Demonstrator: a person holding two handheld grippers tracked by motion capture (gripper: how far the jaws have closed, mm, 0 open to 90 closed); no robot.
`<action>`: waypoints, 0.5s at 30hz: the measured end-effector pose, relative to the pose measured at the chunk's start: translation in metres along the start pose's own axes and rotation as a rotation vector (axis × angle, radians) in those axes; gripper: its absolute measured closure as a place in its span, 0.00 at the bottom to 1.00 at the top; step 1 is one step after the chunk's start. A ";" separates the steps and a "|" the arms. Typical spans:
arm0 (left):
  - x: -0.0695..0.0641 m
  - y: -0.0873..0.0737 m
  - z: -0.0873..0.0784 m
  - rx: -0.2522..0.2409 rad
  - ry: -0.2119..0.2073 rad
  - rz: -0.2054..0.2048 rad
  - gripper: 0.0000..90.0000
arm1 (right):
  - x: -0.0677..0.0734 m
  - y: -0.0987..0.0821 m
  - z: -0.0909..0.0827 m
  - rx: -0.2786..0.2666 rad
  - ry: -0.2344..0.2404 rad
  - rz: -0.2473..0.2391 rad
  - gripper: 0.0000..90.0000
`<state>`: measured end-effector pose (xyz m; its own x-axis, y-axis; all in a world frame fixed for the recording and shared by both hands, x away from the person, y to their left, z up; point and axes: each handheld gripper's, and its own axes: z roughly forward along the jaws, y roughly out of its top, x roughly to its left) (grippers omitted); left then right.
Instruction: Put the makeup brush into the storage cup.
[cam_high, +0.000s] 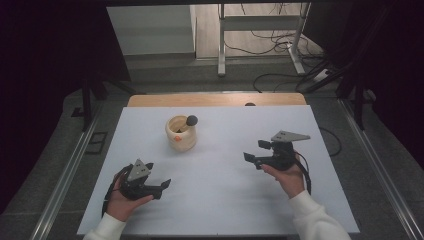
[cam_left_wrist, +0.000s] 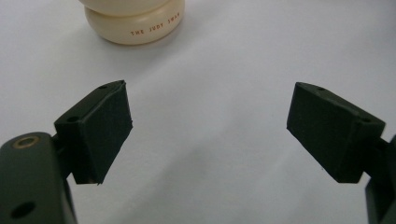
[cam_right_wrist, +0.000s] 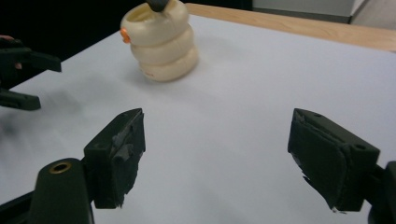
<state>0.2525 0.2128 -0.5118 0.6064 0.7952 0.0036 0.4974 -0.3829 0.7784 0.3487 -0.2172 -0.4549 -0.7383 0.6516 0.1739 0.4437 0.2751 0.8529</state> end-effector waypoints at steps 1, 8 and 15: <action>0.000 0.000 0.000 0.000 0.001 0.001 0.16 | -0.003 -0.005 -0.005 0.000 -0.005 0.008 0.22; -0.001 0.000 0.000 0.002 0.002 0.005 0.16 | -0.012 -0.027 -0.029 0.001 -0.028 0.037 0.22; 0.000 -0.001 -0.001 -0.001 0.004 0.003 0.16 | -0.020 -0.052 -0.056 0.008 -0.061 0.065 0.22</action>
<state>0.2517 0.2136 -0.5119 0.6049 0.7962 0.0084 0.4953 -0.3845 0.7790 0.3118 -0.2845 -0.4750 -0.6756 0.7101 0.1983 0.4937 0.2360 0.8370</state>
